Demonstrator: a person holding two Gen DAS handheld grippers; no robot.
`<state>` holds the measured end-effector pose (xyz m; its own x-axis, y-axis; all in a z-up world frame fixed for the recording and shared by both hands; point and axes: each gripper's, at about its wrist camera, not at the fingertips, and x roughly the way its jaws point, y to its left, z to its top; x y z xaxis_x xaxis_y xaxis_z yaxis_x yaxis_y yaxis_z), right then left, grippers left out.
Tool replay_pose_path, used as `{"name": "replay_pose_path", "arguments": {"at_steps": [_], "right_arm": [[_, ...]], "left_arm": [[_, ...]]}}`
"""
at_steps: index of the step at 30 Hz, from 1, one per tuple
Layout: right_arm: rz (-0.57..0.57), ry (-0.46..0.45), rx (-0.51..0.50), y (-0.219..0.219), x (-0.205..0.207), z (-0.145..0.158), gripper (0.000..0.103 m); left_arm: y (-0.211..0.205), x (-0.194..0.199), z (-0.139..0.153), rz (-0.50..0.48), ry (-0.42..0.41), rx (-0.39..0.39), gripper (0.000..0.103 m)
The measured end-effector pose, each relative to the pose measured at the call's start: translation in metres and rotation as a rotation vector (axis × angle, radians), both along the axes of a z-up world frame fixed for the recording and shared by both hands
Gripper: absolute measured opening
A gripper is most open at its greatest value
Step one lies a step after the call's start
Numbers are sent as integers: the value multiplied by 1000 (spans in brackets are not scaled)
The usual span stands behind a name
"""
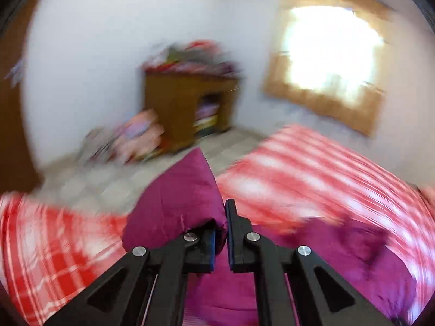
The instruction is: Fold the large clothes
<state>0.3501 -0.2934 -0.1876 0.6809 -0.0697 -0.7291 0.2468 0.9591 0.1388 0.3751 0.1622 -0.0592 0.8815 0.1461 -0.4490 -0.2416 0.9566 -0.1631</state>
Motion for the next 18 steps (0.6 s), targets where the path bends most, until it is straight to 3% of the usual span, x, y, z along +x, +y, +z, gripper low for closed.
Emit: {"name": "replay_pose_path", "arguments": {"at_steps": [4, 7, 10, 14, 17, 18], "right_arm": [[0, -5, 11, -1, -1, 0, 47], [0, -10, 22, -3, -2, 0, 47], [0, -15, 35, -4, -3, 1, 47], [1, -21, 51, -6, -3, 0, 47], [3, -27, 69, -8, -3, 0, 48], [3, -28, 72, -9, -5, 0, 48]], "left_arm": [[-100, -18, 9, -294, -42, 107, 6], [-164, -32, -16, -474, 5, 153, 6], [-211, -42, -57, -599, 124, 196, 6], [-232, -47, -96, -649, 265, 200, 6], [-227, -49, -102, -661, 294, 150, 11], [-223, -51, -102, -671, 298, 137, 17]]}}
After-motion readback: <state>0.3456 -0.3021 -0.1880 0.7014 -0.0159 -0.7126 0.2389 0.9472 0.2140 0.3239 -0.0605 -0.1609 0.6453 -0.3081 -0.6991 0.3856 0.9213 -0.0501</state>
